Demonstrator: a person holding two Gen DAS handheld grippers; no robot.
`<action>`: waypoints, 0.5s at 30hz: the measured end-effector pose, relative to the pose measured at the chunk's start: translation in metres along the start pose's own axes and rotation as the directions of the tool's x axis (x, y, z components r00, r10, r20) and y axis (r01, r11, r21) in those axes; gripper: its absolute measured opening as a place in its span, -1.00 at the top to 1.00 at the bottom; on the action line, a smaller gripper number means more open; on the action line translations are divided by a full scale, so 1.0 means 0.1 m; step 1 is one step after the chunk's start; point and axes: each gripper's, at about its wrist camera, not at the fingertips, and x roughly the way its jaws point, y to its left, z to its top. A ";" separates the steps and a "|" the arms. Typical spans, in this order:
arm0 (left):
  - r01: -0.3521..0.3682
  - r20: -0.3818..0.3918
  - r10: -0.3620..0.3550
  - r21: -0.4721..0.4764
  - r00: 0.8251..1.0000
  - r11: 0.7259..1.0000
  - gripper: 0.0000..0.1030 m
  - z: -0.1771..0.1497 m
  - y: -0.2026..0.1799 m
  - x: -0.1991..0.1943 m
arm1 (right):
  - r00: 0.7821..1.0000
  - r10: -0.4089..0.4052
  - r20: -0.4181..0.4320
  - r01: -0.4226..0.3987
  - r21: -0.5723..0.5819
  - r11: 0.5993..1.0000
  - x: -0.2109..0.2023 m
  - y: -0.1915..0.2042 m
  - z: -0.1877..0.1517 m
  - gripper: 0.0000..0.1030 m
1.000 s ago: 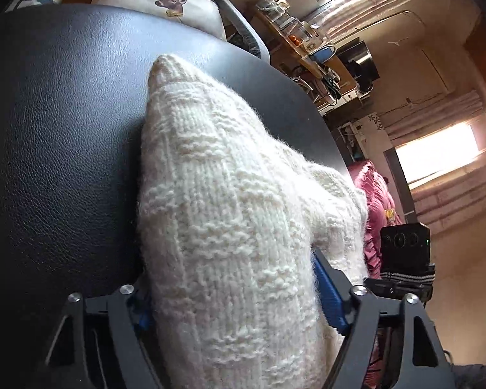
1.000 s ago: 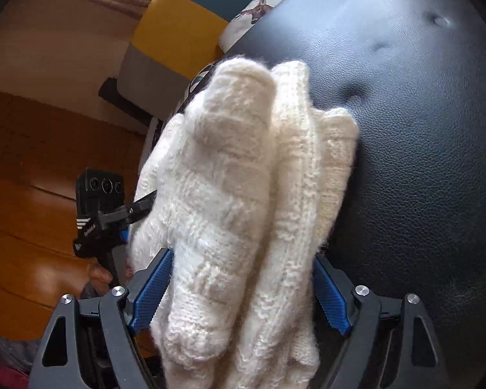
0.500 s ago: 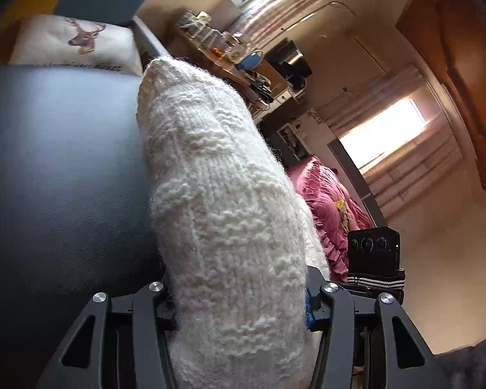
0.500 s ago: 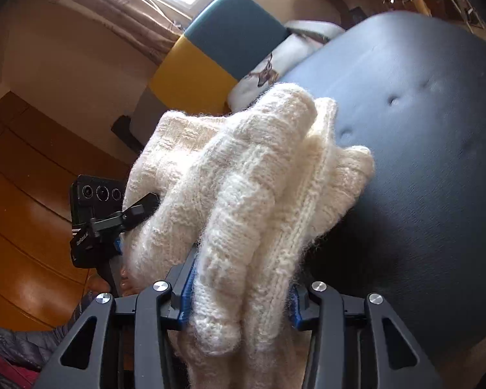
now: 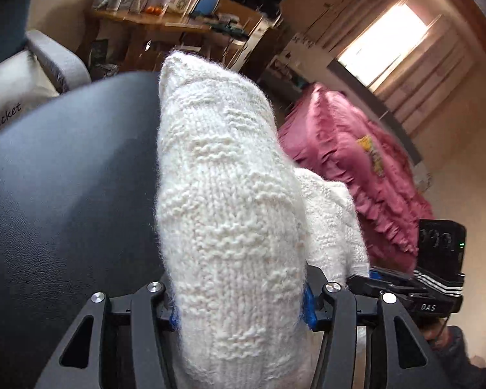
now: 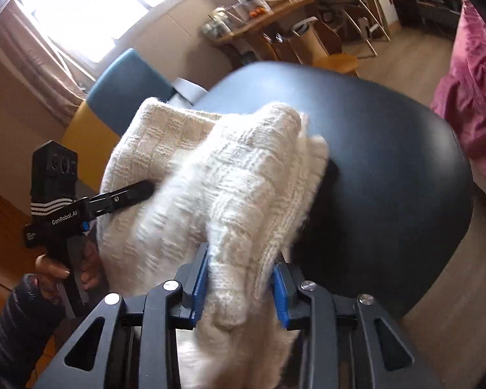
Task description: Fold clothes
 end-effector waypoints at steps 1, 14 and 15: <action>-0.040 -0.011 0.041 0.013 0.999 0.999 -0.14 -0.01 0.05 0.11 | 1.000 0.008 0.006 -0.009 0.008 1.000 0.01 -0.09 -0.02 0.33; -0.033 0.028 0.037 -0.144 0.999 0.989 -0.78 -0.33 0.47 0.05 | 0.998 0.018 0.052 -0.017 -0.015 1.000 0.23 -0.03 -0.08 0.33; -0.035 0.035 0.041 -0.149 0.999 0.988 -0.78 -0.32 0.45 0.01 | 0.998 0.019 0.054 -0.018 -0.010 1.000 0.23 -0.04 -0.09 0.33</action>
